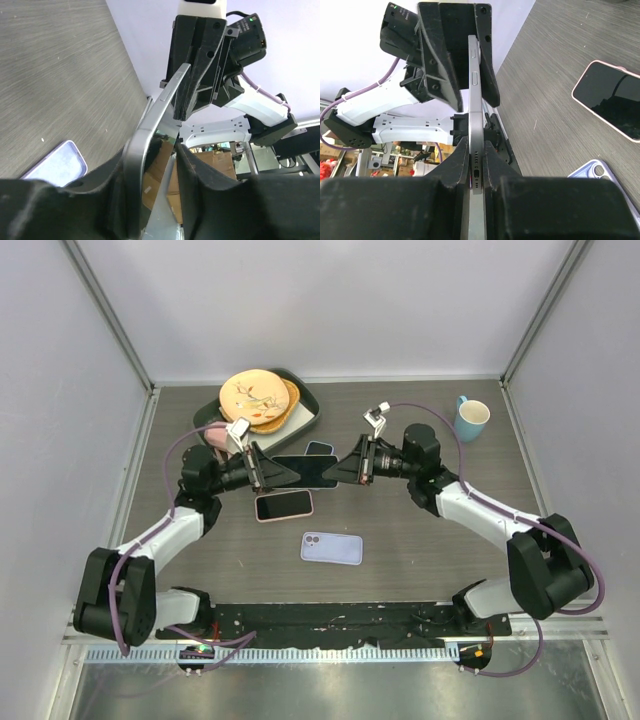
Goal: Put the phone into the phone case
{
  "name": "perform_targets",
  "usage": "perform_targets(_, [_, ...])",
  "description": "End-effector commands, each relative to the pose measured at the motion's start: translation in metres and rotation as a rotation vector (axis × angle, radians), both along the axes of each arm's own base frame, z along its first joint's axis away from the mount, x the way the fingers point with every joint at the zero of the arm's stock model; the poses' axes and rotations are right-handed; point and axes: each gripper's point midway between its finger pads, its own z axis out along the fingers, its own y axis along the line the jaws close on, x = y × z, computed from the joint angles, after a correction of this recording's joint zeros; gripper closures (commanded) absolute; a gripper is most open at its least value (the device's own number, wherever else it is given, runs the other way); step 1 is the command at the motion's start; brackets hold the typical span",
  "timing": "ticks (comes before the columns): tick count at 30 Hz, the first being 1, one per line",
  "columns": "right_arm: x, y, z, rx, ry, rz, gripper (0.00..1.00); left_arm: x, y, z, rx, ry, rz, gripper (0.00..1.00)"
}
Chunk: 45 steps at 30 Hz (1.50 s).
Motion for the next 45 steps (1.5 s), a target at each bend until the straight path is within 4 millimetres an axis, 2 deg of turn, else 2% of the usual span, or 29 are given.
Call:
perform_targets(1, [0.006, 0.006, 0.001, -0.030, -0.044, -0.020, 0.99, -0.001, -0.003, 0.014, 0.020, -0.104, 0.019, 0.47])
perform_targets(3, [0.005, 0.006, -0.002, -0.043, -0.044, -0.016, 0.99, -0.001, 0.000, 0.001, 0.088, -0.094, 0.048, 0.39])
perform_targets(4, [0.005, 0.004, -0.005, -0.060, -0.044, -0.021, 0.99, 0.009, 0.004, 0.000, 0.126, -0.105, 0.101, 0.34])
perform_targets(5, [0.004, 0.004, -0.009, -0.071, -0.040, -0.021, 0.99, 0.007, 0.008, -0.021, 0.196, -0.003, 0.122, 0.31])
perform_targets(6, [0.004, 0.003, -0.012, -0.084, -0.035, -0.025, 0.99, 0.013, 0.013, -0.022, 0.257, -0.056, 0.148, 0.29])
perform_targets(7, [0.004, 0.001, -0.017, -0.102, -0.027, -0.030, 0.99, 0.014, 0.017, -0.029, 0.300, -0.043, 0.163, 0.27])
perform_targets(8, [0.003, 0.000, -0.023, -0.113, -0.015, -0.034, 0.99, 0.014, 0.025, -0.047, 0.374, 0.030, 0.200, 0.27])
perform_targets(10, [0.000, -0.003, -0.031, -0.130, 0.004, -0.035, 0.99, 0.018, 0.036, -0.058, 0.477, 0.031, 0.239, 0.25])
perform_targets(11, [-0.002, -0.004, -0.039, -0.143, 0.018, -0.039, 0.99, 0.017, 0.048, -0.074, 0.561, 0.089, 0.281, 0.25])
perform_targets(13, [-0.005, -0.007, -0.048, -0.158, 0.038, -0.043, 0.99, 0.021, 0.063, -0.085, 0.665, 0.106, 0.323, 0.24])
perform_targets(14, [-0.007, -0.009, -0.054, -0.170, 0.044, -0.046, 0.99, 0.017, 0.076, -0.097, 0.747, 0.156, 0.359, 0.24])
perform_targets(18, [-0.013, -0.020, -0.065, -0.222, 0.066, -0.062, 0.99, 0.014, 0.102, -0.109, 0.893, 0.206, 0.429, 0.25])
perform_targets(21, [-0.016, -0.034, -0.065, -0.242, 0.064, -0.084, 0.99, 0.011, 0.107, -0.115, 0.931, 0.213, 0.438, 0.25])
perform_targets(28, [-0.027, -0.079, -0.068, -0.233, 0.116, -0.151, 0.99, 0.007, 0.086, -0.132, 0.991, 0.201, 0.381, 0.25])
perform_targets(31, [-0.038, -0.089, -0.075, -0.252, 0.166, -0.166, 0.99, 0.002, 0.062, -0.140, 1.019, 0.176, 0.315, 0.25])
perform_targets(34, [-0.048, -0.093, -0.079, -0.270, 0.216, -0.171, 0.99, -0.002, 0.039, -0.146, 1.053, 0.141, 0.256, 0.26])
perform_targets(35, [-0.049, -0.094, -0.078, -0.269, 0.219, -0.174, 0.99, -0.001, 0.032, -0.142, 1.057, 0.119, 0.245, 0.26])
perform_targets(38, [-0.057, -0.096, -0.080, -0.273, 0.241, -0.184, 0.99, -0.005, 0.018, -0.147, 1.082, 0.100, 0.203, 0.26])
perform_targets(43, [-0.067, -0.094, -0.093, -0.303, 0.276, -0.185, 0.99, -0.003, 0.014, -0.146, 1.076, 0.090, 0.209, 0.26])
perform_targets(45, [-0.072, -0.086, -0.095, -0.301, 0.280, -0.185, 0.99, -0.002, 0.016, -0.143, 1.084, 0.082, 0.219, 0.26])
